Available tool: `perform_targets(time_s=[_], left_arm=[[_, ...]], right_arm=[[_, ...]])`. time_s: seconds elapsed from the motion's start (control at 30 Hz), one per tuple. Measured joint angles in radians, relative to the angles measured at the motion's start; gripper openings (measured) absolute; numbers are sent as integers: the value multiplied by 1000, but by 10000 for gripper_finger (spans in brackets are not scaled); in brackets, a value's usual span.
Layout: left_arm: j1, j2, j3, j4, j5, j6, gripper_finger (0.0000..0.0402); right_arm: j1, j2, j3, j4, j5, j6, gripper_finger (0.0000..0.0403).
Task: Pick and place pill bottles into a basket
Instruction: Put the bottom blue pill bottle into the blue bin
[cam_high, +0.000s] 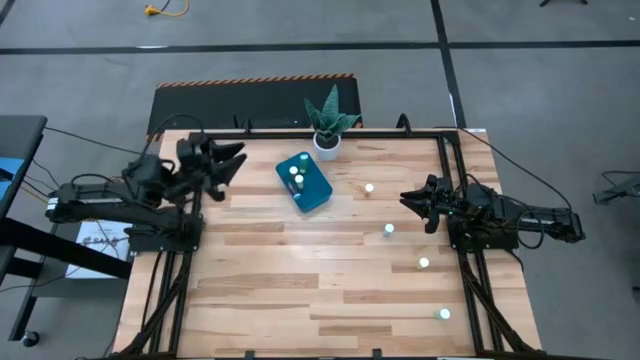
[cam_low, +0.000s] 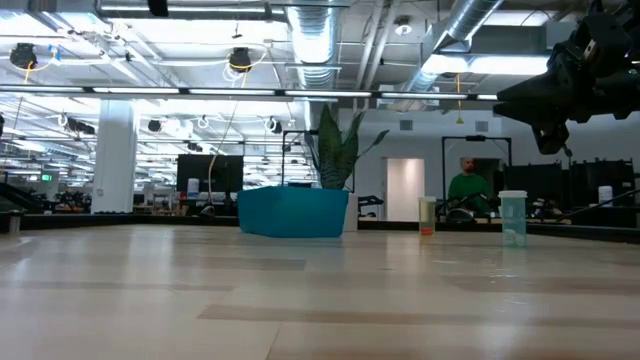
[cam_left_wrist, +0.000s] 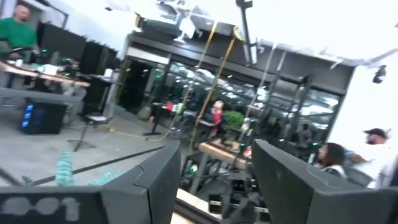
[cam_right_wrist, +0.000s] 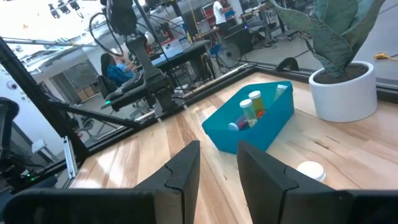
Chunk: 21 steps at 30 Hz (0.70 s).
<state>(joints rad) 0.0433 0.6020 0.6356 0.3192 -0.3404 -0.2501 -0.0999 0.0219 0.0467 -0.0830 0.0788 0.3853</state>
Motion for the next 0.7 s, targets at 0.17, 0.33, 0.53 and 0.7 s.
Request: perform_targets(time_s=[0.17,0.33,0.53,0.7], left_arm=[[-20,-113,-95,10,8,11,186],[-22,-265,-204,17,32,-11,186],[-22,-452,-319,14,104,-48,186],[-22,-591,-426,13,166,-113,186]], right_arm=[[0,0,0,0,0,0,100],[0,0,0,0,0,0,100],[0,0,0,0,0,0,100],[0,0,0,0,0,0,100]])
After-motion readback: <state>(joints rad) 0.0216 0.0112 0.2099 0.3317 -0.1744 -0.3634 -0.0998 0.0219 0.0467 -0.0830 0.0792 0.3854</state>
